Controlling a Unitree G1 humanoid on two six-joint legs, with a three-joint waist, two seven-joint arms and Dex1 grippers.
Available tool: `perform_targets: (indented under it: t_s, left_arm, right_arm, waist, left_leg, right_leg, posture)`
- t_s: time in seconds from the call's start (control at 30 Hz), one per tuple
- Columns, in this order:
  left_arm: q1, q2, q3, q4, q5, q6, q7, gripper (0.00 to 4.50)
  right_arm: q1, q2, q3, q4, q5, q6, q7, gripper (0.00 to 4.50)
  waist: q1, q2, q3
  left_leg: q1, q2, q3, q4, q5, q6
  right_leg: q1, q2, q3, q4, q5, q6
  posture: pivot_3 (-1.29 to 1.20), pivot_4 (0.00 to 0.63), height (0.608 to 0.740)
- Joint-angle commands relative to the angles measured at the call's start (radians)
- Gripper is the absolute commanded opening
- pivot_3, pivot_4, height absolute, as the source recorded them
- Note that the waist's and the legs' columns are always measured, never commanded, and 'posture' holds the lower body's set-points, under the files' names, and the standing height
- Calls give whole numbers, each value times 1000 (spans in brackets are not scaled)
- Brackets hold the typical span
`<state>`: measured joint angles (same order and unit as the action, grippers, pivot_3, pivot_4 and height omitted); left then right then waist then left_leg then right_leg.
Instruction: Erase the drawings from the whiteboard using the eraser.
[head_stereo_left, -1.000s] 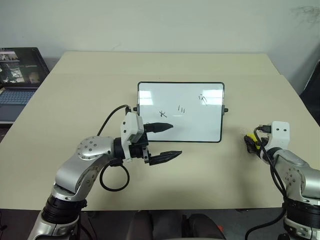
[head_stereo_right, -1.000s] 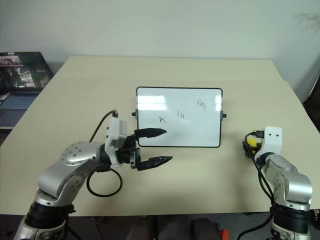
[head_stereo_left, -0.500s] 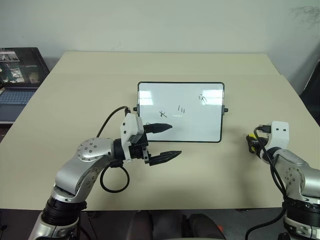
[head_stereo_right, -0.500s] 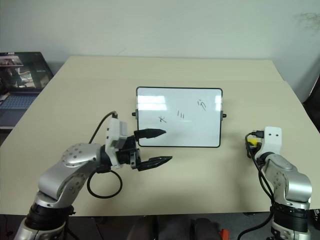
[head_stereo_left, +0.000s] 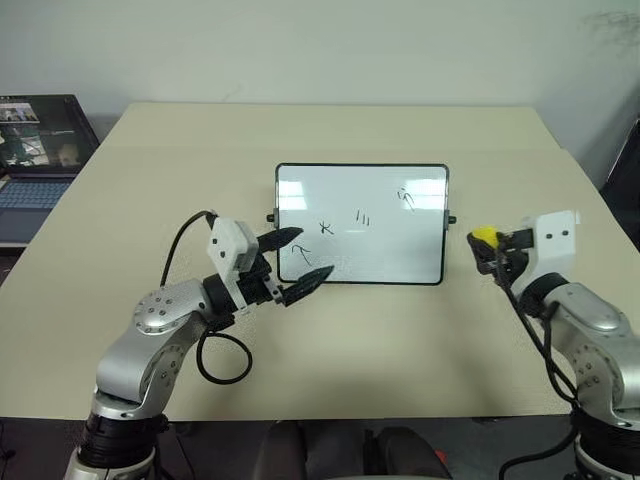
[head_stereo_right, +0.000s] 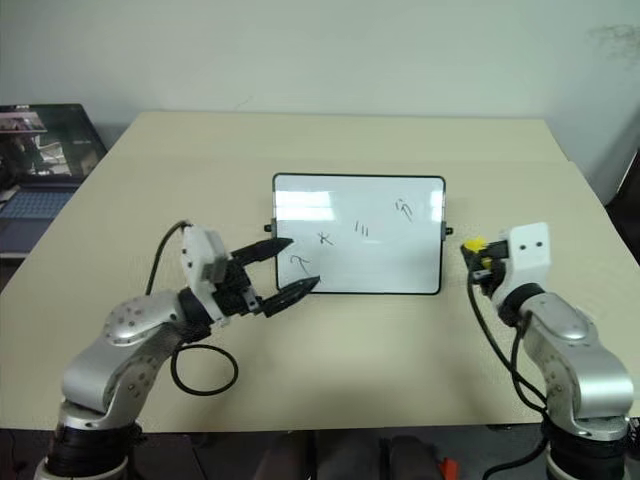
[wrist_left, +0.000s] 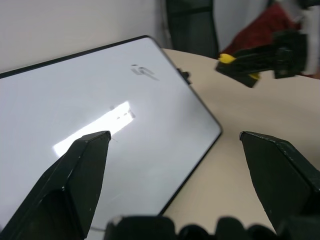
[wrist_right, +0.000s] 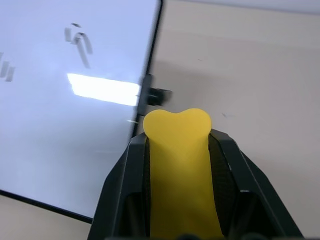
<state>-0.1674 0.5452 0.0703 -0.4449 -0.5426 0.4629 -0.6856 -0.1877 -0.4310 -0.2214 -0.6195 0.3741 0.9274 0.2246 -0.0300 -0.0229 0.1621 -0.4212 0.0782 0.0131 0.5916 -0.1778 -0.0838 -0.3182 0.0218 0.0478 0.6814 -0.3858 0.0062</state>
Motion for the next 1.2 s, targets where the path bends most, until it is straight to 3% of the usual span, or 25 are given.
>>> perform_targets:
  t_s: [0.03,0.3,0.7,1.2]
  left_arm:
    - [36,-16,49,-38,24,-40,54,4500]
    - [138,-10,87,-135,4,-25,99,4500]
    - [52,49,73,-149,-31,-8,40,4500]
    - [-4,49,17,-101,12,-28,-5,4500]
  right_arm:
    - [-42,-16,68,-44,-32,-79,17,1213]
    - [-122,-3,194,49,-103,-233,53,1212]
    - [-299,38,291,344,-238,-480,83,1210]
    - [-487,97,294,755,-373,-751,43,1210]
  waist:
    - [0,0,0]
    - [1,-1,1]
    - [1,-2,1]
    - [1,-2,2]
  left_leg:
    - [0,0,0,0,0,0]
    - [0,1,-1,0,0,0]
    - [0,0,0,0,0,0]
    - [0,1,0,0,1,-2]
  right_leg:
    - [0,0,0,0,0,0]
    - [0,0,-1,0,0,-1]
    - [0,0,0,0,1,-2]
    - [0,0,-1,0,1,-2]
  posture:
    - [0,150,740]
    - [0,150,740]
    - [0,150,740]
    - [0,150,740]
